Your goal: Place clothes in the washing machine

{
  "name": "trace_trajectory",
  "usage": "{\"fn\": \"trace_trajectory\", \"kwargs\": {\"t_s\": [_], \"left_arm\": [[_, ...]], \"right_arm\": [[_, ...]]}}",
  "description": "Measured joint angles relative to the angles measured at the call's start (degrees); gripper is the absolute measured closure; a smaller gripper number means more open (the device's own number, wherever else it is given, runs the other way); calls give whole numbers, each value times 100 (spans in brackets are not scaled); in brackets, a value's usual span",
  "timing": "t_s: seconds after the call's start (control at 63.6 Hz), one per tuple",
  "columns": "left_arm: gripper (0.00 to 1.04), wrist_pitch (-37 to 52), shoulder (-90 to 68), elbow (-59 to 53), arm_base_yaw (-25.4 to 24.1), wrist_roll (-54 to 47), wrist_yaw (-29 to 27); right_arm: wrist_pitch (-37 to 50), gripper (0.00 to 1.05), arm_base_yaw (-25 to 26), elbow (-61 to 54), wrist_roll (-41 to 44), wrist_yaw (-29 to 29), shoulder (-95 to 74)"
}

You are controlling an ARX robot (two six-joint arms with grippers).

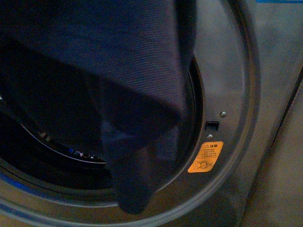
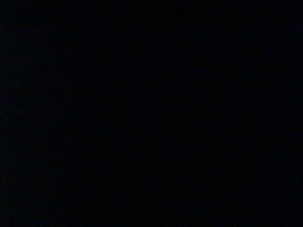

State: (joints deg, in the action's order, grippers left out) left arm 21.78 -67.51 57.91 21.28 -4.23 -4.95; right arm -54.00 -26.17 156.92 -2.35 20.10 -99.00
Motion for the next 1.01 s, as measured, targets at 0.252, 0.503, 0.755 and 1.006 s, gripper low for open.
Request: {"fn": "trace_trajectory", "kwargs": {"t_s": [0.252,0.503,0.755,1.006], "left_arm": [[96,103,153,-444,-417,98,411],[96,254,157,-667,-535,197,632],[97,533,-79,-1266,-654,236,673],[97,1152,-542,-1602,-643,247,765]], "right_arm": [[0,7,0,0,-2,-2,2],[1456,7,-396,-2015,380,-2334,1113],[2439,7,-442,-5810,208,-3482,3810],[2280,7,-271,-7960,-649,-3919,5191]]}}
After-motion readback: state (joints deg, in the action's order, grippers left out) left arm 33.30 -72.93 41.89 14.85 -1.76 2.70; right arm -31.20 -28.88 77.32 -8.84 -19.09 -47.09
